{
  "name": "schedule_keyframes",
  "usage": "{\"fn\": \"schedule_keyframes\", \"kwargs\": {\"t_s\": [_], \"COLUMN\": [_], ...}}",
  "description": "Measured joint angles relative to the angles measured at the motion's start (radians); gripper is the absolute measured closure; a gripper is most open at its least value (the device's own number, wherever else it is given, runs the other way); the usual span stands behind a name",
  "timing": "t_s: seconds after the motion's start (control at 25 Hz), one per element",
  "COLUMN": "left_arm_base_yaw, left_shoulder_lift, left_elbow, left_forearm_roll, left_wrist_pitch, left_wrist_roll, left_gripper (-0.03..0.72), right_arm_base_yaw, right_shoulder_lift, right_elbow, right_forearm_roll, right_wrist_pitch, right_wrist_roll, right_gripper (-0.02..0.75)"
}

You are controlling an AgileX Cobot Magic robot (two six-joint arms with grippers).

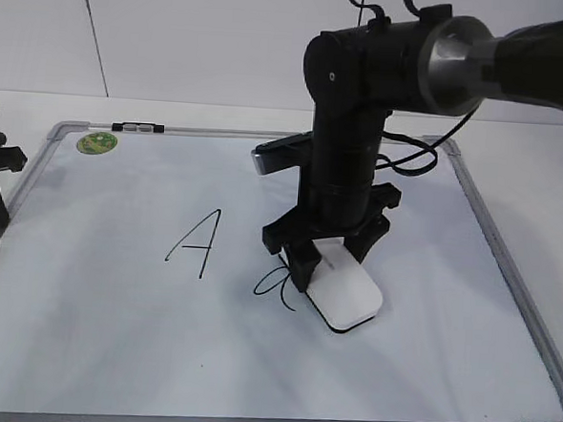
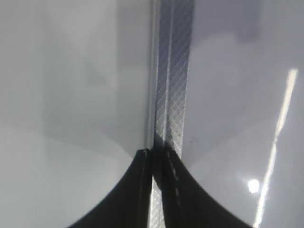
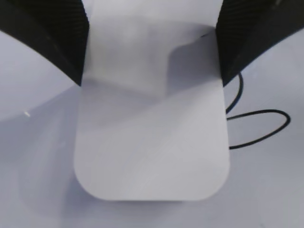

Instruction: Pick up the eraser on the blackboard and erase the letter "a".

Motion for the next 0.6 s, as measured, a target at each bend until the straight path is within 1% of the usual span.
{"fn": "schedule_keyframes", "kwargs": {"t_s": [0.36,0.6], "left_arm_base_yaw": [0.0,0.0], "left_shoulder_lift": [0.0,0.0], "left_elbow": [0.0,0.0], "left_forearm_roll": [0.0,0.0], "left_wrist_pitch": [0.0,0.0], "left_wrist_roll": [0.0,0.0], "left_gripper": [0.674,0.674], "right_arm_base_yaw": [0.097,0.151], "right_shoulder_lift": [0.001,0.002], "right_elbow": [0.0,0.0], "right_forearm_roll": [0.002,0.028], "right_wrist_pitch": [-0.008,-0.008], "right_wrist_roll": [-0.004,-0.012], "right_gripper": [0.191,0.191]}}
